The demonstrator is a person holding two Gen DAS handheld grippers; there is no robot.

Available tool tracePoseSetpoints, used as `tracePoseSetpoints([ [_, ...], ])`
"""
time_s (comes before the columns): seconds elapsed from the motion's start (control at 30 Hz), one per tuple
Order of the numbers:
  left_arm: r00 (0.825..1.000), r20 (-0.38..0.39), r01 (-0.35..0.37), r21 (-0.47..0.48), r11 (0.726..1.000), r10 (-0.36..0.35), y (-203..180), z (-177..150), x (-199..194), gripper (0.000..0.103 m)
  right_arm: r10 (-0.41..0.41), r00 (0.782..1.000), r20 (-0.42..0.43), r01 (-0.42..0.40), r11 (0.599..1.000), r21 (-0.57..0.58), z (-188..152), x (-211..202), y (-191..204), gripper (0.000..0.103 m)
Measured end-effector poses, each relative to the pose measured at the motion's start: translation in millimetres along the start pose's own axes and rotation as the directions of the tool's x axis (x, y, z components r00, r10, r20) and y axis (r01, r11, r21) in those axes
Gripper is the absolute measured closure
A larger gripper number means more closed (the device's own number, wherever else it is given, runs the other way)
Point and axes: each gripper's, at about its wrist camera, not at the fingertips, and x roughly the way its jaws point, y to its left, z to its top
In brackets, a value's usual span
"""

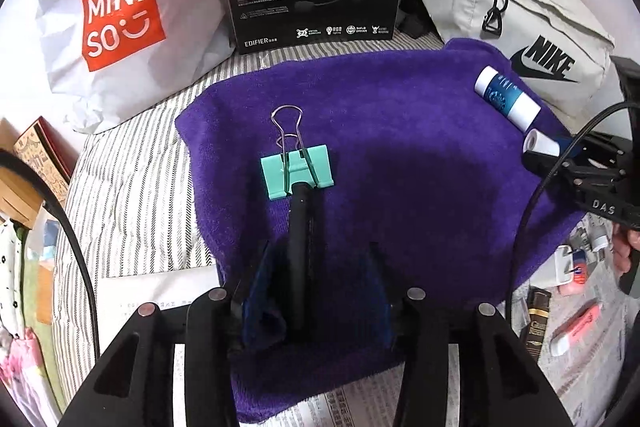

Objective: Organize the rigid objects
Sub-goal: 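Lower and release the black case beside the clip while the right tool sets the cylinder beside the jar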

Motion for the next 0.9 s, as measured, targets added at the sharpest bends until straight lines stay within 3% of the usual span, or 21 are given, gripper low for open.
tracePoseSetpoints([
  [0.13, 0.999, 0.006, -0.045, 0.009, 0.999, 0.045, -0.6, -0.6, -8.0, 0.053, 0.0, 1.0, 0.002, 0.0, 1.0, -0.005, -0.3, -0.2, 0.1, 0.062],
  [0.33, 0.999, 0.025, -0.048, 0.002, 0.999, 0.048, -0.2, -3.5, -31.1, 0.051, 0.014, 1.0, 0.003, -0.014, 1.0, -0.017, -0.4, 0.2, 0.1, 0.06],
  [0.47, 0.998, 0.025, -0.053, -0.011, 0.999, 0.053, 1.5, -11.5, -43.3, 0.051, 0.052, 0.999, -0.002, -0.052, 0.996, -0.072, -2.7, 1.0, 10.6, 0.034],
  [0.67, 0.998, 0.019, -0.064, -0.049, 0.997, 0.065, 8.0, -34.7, -63.7, 0.051, 0.034, 0.999, -0.024, -0.035, 0.998, -0.058, 0.0, 0.1, 10.9, 0.034],
  [0.9, 0.998, 0.036, -0.046, -0.074, 0.996, 0.049, 6.8, -60.0, -88.4, 0.051, 0.014, 1.0, 0.012, -0.014, 1.0, 0.0, -1.6, -31.5, 1.8, 0.034],
])
